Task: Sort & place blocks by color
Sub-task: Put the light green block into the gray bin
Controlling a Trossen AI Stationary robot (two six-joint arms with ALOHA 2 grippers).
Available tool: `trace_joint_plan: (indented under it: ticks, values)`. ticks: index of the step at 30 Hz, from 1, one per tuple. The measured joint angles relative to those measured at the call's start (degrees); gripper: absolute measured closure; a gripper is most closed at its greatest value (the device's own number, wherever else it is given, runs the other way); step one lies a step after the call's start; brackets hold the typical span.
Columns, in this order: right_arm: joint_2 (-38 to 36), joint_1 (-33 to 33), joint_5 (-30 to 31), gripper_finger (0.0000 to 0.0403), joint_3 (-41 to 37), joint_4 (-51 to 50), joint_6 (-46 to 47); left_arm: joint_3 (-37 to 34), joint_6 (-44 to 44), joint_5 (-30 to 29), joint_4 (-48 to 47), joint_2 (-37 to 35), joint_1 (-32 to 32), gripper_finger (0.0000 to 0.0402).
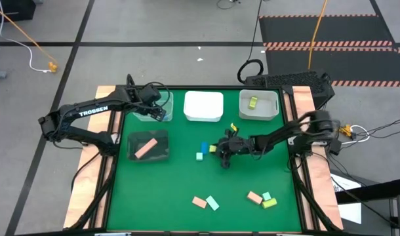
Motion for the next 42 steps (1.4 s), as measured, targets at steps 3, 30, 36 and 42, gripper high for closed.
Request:
trace_joint_plan:
  ticks: [3,30,36,42]
  values:
    - [-6.11,-0.97,0.74,0.0286,-0.02,-7.51,-2.72,0.00,-0.71,-0.02,0.00,0.00,0.00,0.0188]
    - [-40.60,-21.53,30.94,0.0286,0.04,-45.43,18.86,0.00,-6.36,0.00,17.42,0.00,-3.60,0.0188]
    - [-39.51,-25.52,30.85,0.0286,0.04,-57.75,30.72,0.00,-2.76,3.84,31.12,0.00,-5.61,0.0188]
    - [-39.51,-26.49,29.57,0.0245,0.04,-56.92,30.75,0.00,-0.73,10.11,41.02,-0.01,-7.87,0.0188]
